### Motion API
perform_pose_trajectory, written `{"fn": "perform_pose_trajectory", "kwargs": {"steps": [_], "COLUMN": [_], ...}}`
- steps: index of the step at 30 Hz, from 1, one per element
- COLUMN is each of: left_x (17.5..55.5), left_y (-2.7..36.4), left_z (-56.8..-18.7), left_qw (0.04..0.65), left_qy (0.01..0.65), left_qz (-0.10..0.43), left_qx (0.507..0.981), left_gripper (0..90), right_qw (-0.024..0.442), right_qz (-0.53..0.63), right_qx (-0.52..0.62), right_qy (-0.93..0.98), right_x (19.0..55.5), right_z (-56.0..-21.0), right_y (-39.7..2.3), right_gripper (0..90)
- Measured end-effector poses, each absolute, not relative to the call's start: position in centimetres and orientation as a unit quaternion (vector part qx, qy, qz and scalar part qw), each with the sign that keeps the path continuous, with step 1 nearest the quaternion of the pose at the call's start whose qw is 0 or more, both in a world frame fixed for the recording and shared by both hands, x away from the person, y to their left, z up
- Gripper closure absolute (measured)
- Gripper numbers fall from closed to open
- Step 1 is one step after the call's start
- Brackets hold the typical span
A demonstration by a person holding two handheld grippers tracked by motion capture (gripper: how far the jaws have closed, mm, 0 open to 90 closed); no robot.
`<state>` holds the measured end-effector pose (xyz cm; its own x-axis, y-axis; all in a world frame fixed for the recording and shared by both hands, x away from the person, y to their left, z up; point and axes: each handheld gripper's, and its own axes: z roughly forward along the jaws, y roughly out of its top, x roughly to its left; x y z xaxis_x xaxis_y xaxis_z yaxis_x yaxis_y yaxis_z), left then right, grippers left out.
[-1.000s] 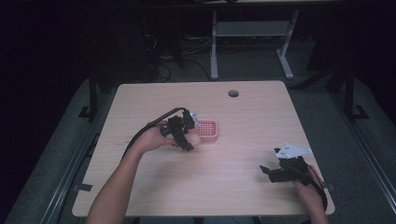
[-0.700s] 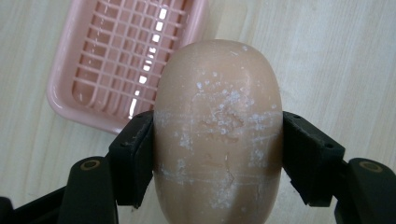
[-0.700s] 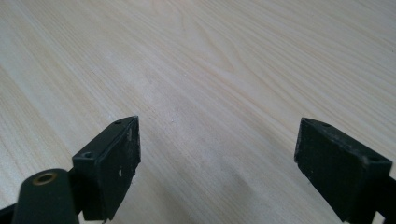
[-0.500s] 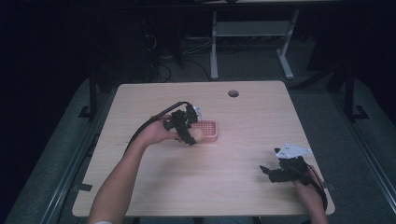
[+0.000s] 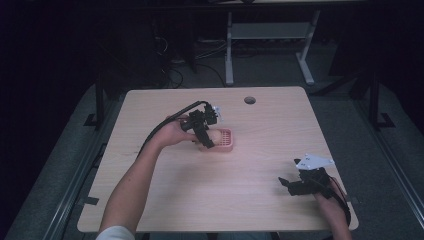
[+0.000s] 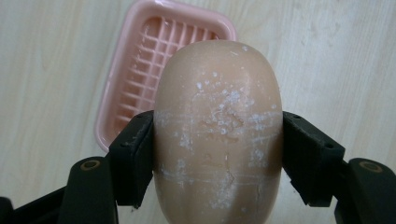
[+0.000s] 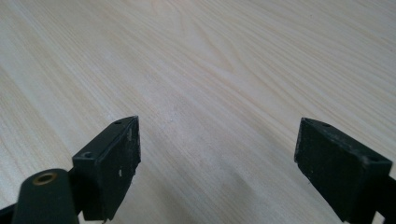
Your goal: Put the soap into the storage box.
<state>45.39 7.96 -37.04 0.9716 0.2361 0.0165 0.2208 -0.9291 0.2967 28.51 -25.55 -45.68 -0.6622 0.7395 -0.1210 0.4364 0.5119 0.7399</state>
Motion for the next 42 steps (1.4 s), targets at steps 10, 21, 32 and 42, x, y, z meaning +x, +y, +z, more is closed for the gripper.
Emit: {"fn": "perform_pose_trajectory", "kwargs": {"steps": [10,21,32,42], "left_x": [46.6,47.9,48.5,49.0], "left_y": [7.5,7.2,6.5,6.1], "left_z": [-36.9,-38.3,-39.8,-40.9], "left_qw": [0.155,0.153,0.150,0.144], "left_qy": [0.117,0.126,0.121,0.128], "left_qz": [0.030,0.026,0.032,0.024], "left_qx": [0.981,0.980,0.981,0.981], "left_gripper": [32.4,32.4,32.4,32.4], "right_qw": [0.217,0.213,0.216,0.210], "right_qz": [0.350,0.352,0.348,0.350], "right_qx": [0.349,0.355,0.350,0.355], "right_qy": [0.841,0.840,0.842,0.841], "right_x": [28.5,28.5,28.6,28.6], "right_z": [-45.7,-45.7,-45.7,-45.8], "right_y": [-25.7,-25.6,-25.9,-25.7], "right_gripper": [13.8,13.8,13.8,13.8]}}
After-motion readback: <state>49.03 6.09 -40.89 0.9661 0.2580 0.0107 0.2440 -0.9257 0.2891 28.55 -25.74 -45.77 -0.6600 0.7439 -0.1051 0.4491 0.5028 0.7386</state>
